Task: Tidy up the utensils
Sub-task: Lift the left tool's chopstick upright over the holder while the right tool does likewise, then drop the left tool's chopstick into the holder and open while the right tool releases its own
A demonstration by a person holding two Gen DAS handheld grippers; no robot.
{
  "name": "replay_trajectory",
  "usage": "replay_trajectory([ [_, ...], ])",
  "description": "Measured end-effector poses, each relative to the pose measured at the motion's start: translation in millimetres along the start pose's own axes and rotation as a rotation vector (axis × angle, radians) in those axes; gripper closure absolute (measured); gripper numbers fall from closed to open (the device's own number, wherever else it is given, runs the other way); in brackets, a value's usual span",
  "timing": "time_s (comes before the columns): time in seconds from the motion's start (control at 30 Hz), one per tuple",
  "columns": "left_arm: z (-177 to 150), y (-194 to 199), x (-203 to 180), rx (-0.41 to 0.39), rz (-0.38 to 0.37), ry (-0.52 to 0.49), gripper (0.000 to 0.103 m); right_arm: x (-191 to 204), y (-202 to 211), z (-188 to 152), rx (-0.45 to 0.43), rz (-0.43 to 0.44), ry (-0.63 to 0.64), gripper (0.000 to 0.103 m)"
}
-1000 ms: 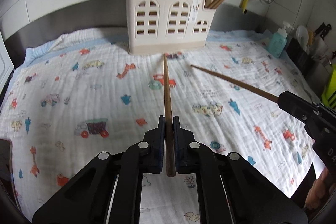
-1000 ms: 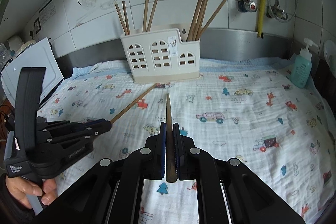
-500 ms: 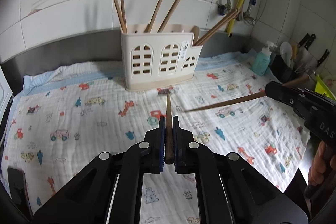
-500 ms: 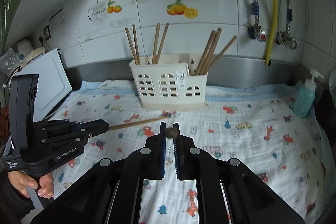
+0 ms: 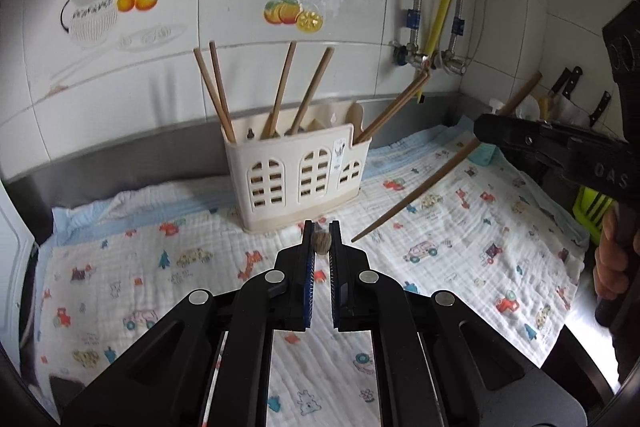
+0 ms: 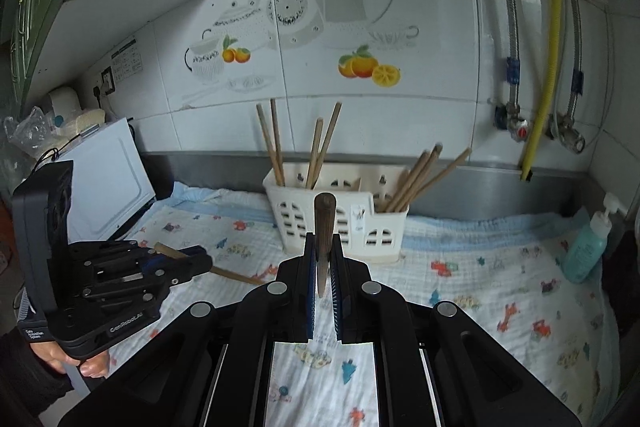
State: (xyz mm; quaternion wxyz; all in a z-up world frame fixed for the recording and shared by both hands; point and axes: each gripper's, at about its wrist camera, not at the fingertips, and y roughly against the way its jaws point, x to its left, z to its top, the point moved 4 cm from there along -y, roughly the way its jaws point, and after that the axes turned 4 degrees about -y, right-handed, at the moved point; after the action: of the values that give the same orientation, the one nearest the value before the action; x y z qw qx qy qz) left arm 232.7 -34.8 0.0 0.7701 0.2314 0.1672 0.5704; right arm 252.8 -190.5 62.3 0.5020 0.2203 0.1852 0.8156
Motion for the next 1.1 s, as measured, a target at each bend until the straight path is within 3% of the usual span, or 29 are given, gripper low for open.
replay_trajectory([
  [0.27, 47, 9, 12, -0.052, 0.015, -0.040, 0.098, -11, 0, 61, -0.021, -0.025, 0.052, 0.096],
  [0.47, 80, 15, 23, -0.091, 0.046, -0.060, 0.098, -21, -11, 88, -0.011, -0.076, 0.079, 0.096],
  [0.87, 176, 23, 41, -0.227, 0.133, -0.081, 0.098, -32, -42, 114, 0.005, -0.114, 0.083, 0.096],
  [1.1, 198, 4, 49, -0.242, 0.156, -0.057, 0.098, -37, -56, 110, 0.030, -0.114, 0.085, 0.096],
])
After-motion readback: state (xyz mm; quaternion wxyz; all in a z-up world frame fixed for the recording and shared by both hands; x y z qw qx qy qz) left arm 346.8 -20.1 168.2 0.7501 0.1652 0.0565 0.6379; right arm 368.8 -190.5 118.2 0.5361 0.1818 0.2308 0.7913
